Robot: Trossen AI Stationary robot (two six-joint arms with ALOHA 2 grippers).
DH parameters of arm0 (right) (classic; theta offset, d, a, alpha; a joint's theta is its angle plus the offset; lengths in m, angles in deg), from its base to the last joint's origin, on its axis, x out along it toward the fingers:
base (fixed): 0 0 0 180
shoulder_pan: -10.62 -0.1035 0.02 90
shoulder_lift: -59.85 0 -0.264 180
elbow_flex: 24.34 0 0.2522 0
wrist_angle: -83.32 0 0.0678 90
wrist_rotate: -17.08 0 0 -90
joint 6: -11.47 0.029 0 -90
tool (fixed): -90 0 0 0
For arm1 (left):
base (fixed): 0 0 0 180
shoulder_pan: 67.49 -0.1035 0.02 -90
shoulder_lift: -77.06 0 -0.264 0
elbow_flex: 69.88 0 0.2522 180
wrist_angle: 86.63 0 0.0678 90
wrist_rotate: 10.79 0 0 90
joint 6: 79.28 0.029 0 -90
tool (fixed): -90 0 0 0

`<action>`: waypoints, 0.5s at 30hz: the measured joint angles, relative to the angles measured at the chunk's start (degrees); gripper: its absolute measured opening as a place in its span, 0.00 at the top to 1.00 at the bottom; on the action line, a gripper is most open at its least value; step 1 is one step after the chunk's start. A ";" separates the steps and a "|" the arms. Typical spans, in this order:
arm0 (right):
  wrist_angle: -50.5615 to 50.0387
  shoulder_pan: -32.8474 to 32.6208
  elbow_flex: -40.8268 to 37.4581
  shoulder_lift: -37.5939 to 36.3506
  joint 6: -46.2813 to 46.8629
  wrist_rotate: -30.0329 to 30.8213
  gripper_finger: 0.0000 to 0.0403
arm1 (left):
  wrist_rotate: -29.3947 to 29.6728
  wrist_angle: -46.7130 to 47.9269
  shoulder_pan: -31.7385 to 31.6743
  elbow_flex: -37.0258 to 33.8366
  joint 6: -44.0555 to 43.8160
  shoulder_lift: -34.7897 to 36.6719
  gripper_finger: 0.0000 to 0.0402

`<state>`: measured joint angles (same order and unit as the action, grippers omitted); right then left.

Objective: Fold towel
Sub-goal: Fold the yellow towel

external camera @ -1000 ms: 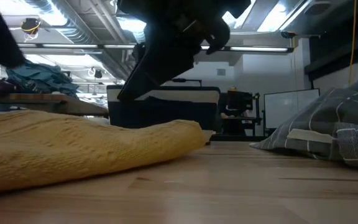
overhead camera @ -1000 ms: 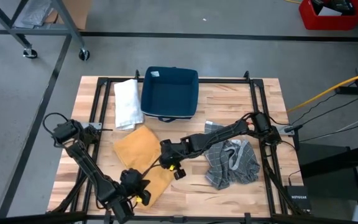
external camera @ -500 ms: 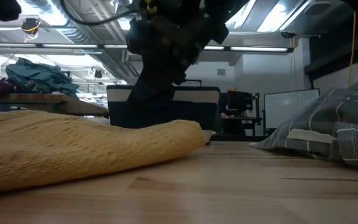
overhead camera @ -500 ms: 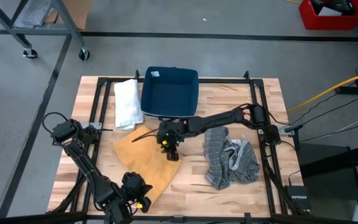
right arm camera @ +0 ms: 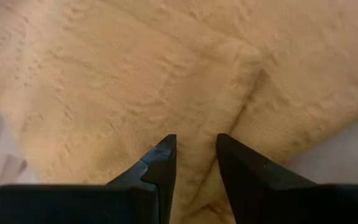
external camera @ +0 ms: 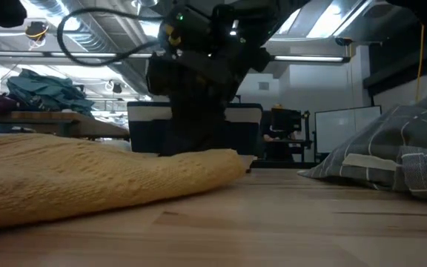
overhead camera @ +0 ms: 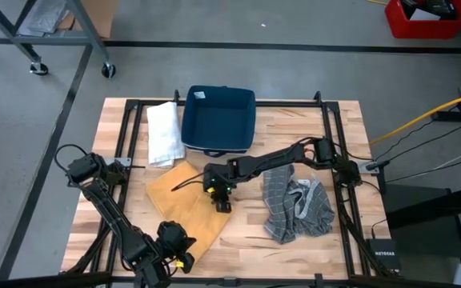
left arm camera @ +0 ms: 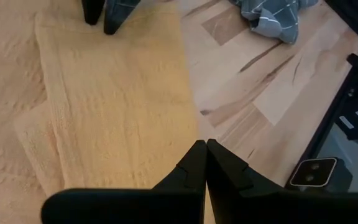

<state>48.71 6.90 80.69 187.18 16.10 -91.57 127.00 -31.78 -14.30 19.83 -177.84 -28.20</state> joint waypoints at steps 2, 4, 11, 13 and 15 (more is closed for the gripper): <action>-0.32 0.00 -0.01 0.02 -0.01 0.04 0.70 | 0.00 -0.12 0.02 0.00 0.00 0.00 1.00; -0.42 0.00 -0.01 0.02 -0.01 -0.01 0.70 | -0.02 -0.16 0.07 0.00 0.02 0.00 1.00; -0.10 0.52 -0.01 0.02 0.15 -0.21 0.70 | -0.02 -0.16 0.06 0.00 0.02 0.00 1.00; -0.14 1.14 -0.01 0.02 1.01 -0.47 0.70 | -0.02 -0.18 0.06 0.00 0.03 0.00 1.00; -0.16 1.66 -0.01 0.02 1.40 -0.55 0.70 | -0.02 -0.17 0.09 0.00 0.04 0.00 1.00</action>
<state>48.54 8.56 80.68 187.20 17.49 -92.12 126.97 -31.95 -14.22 19.83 -177.81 -28.20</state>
